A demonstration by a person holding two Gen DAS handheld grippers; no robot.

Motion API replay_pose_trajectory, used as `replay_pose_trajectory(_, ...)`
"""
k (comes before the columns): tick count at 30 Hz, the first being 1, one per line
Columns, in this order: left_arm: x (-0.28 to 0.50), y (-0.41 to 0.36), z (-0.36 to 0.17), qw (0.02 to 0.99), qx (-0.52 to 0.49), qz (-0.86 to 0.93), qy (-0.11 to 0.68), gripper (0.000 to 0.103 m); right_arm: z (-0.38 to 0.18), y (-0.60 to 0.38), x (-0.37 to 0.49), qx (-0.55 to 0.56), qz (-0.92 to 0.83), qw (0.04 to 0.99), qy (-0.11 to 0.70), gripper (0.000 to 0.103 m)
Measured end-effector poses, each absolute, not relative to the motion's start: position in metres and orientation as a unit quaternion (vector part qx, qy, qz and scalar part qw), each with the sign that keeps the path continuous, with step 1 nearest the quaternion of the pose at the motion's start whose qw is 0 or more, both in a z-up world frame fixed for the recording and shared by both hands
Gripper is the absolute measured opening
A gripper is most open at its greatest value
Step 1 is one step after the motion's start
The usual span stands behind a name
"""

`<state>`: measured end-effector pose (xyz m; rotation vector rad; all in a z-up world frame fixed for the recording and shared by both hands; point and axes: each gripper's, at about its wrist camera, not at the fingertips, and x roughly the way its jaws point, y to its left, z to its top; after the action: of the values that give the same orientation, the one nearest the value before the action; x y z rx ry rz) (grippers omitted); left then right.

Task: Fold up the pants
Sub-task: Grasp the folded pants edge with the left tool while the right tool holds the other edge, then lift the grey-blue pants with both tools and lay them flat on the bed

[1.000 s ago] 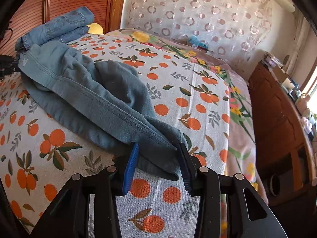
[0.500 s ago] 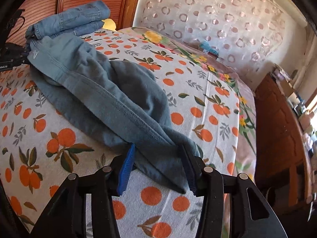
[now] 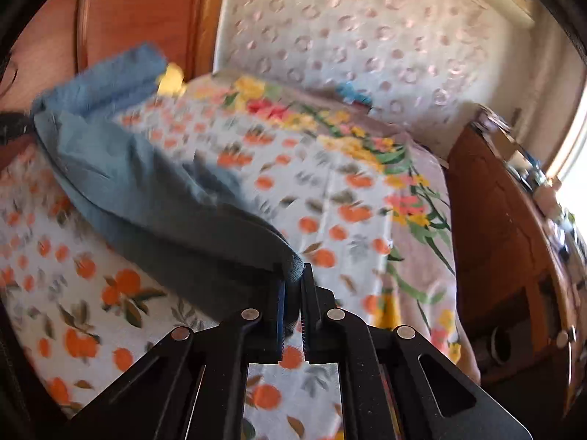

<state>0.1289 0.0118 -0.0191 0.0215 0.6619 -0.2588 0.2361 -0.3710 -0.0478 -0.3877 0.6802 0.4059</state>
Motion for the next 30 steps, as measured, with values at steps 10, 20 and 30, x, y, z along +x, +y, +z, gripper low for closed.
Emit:
replay_pose_trajectory(10,0.082,0.015,0.103,0.966,0.041,-0.125,0.224,0.003,0.082,-0.4,0.159,-0.173,0.182,0.938,0.238,0.006)
replay_pose_trajectory(20,0.174,0.021,0.127,0.963,0.084,-0.094,0.239,0.003,0.103,-0.388,0.212,-0.172,0.148,0.944,0.239,0.006)
replay_pose_trajectory(30,0.206,0.036,0.137,0.971,0.077,-0.07,0.215,0.003,0.113,-0.361,0.22,-0.102,0.136,0.969,0.178,0.006)
